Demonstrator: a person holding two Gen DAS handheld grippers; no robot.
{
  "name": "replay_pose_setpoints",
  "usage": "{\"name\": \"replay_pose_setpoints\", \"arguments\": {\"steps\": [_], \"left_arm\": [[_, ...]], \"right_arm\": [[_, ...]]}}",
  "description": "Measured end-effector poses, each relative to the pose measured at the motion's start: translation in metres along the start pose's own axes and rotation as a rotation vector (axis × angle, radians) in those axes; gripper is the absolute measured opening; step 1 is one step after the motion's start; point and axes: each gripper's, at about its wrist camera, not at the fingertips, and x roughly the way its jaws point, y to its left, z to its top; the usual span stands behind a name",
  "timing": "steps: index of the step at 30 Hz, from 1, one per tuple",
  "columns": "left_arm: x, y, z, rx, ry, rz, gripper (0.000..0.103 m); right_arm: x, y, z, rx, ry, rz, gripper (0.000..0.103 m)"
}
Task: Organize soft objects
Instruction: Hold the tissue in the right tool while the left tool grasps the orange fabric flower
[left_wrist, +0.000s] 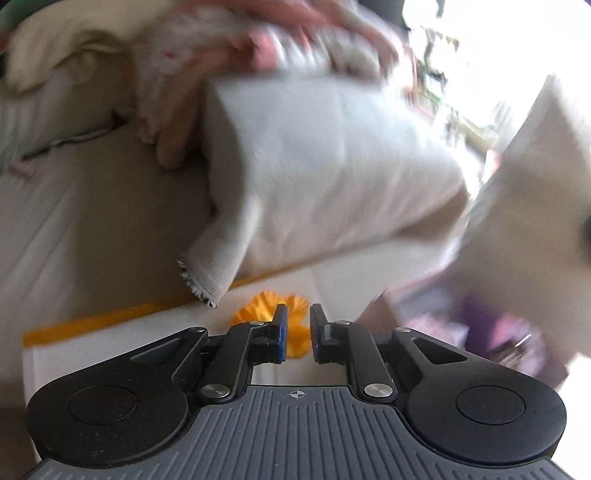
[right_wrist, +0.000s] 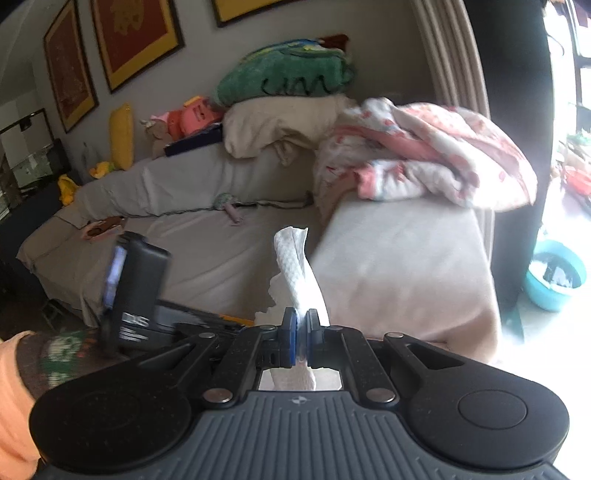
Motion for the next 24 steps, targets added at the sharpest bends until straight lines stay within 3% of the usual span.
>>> {"name": "replay_pose_setpoints", "arguments": {"steps": [2, 4, 9, 13, 17, 19, 21, 24], "left_arm": [[0.024, 0.001, -0.004, 0.011, 0.116, 0.009, 0.016], [0.037, 0.006, -0.007, -0.015, 0.159, 0.003, 0.016], [0.048, 0.008, -0.002, -0.052, 0.132, 0.013, 0.017], [0.040, -0.003, 0.004, 0.015, 0.169, -0.036, 0.019], [0.014, 0.002, 0.015, -0.011, 0.070, -0.048, 0.020], [0.020, 0.003, 0.016, -0.012, 0.052, 0.002, 0.020], [0.033, 0.002, 0.012, -0.009, 0.062, 0.034, 0.020], [0.048, 0.001, 0.006, -0.015, 0.112, 0.007, 0.024]], "right_arm": [[0.005, -0.017, -0.004, 0.022, 0.011, -0.011, 0.005], [0.012, -0.031, -0.008, 0.036, 0.022, -0.021, 0.005], [0.035, -0.049, -0.015, 0.084, 0.056, -0.003, 0.005], [0.040, -0.051, -0.022, 0.090, 0.069, 0.019, 0.005], [0.041, -0.056, -0.023, 0.097, 0.061, 0.013, 0.005], [0.042, -0.057, -0.021, 0.118, 0.052, 0.018, 0.005], [0.041, -0.057, -0.020, 0.127, 0.048, 0.027, 0.005], [0.039, -0.055, -0.022, 0.109, 0.051, 0.026, 0.005]]}}
